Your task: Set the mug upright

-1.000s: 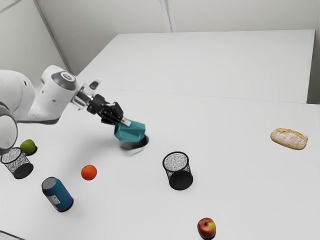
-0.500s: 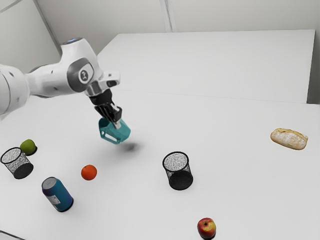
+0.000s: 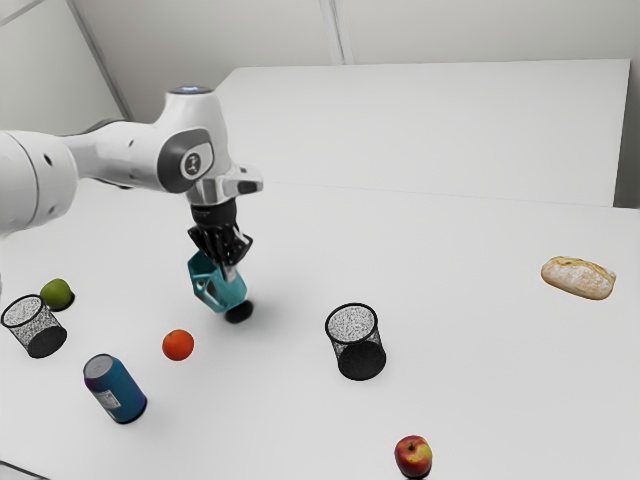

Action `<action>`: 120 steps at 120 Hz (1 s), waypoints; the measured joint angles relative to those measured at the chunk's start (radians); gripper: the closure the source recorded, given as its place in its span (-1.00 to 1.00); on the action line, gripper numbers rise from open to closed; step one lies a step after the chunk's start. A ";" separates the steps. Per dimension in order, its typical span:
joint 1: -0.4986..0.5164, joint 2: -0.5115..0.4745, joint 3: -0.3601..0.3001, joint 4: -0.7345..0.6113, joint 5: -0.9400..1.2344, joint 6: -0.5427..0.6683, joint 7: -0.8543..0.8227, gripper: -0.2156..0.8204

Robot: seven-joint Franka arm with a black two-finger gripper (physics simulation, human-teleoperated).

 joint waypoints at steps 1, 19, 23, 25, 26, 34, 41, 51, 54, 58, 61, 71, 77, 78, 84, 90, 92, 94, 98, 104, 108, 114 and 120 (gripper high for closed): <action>0.000 0.001 0.000 0.001 0.000 -0.001 -0.003 0.88; 0.001 0.031 -0.007 0.022 -0.003 -0.013 -0.052 0.88; 0.001 0.038 -0.007 0.025 -0.003 -0.014 -0.061 0.88; 0.001 0.040 -0.007 0.026 -0.004 -0.015 -0.065 0.88; 0.001 0.041 -0.007 0.026 -0.004 -0.015 -0.068 0.88; 0.001 0.053 -0.007 0.034 -0.005 -0.015 -0.084 0.89; 0.002 0.062 -0.008 0.040 -0.005 -0.013 -0.097 0.89; 0.002 0.074 -0.008 0.048 -0.010 -0.011 -0.114 0.89; 0.002 0.076 -0.008 0.049 -0.011 -0.011 -0.118 0.89; 0.002 0.080 -0.008 0.052 -0.012 -0.010 -0.124 0.89; 0.002 0.082 -0.008 0.054 -0.013 -0.010 -0.128 0.89; 0.002 0.088 -0.008 0.058 -0.016 -0.009 -0.140 0.89; 0.002 0.090 -0.008 0.058 -0.018 -0.009 -0.147 0.89; 0.002 0.090 -0.008 0.058 -0.018 -0.009 -0.148 0.89; 0.002 0.091 -0.008 0.059 -0.020 -0.009 -0.154 0.89; 0.002 0.095 -0.008 0.059 -0.021 -0.009 -0.160 0.89; 0.002 0.096 -0.008 0.059 -0.022 -0.009 -0.162 0.89; 0.003 0.097 -0.008 0.059 -0.024 -0.009 -0.163 0.89; 0.003 0.098 -0.007 0.059 -0.027 -0.008 -0.167 0.89; 0.003 0.100 -0.007 0.059 -0.031 -0.008 -0.171 0.89; 0.003 0.101 -0.007 0.059 -0.033 -0.008 -0.174 0.89; 0.003 0.103 -0.008 0.059 -0.035 -0.008 -0.177 0.89; 0.003 0.104 -0.008 0.059 -0.037 -0.008 -0.180 0.87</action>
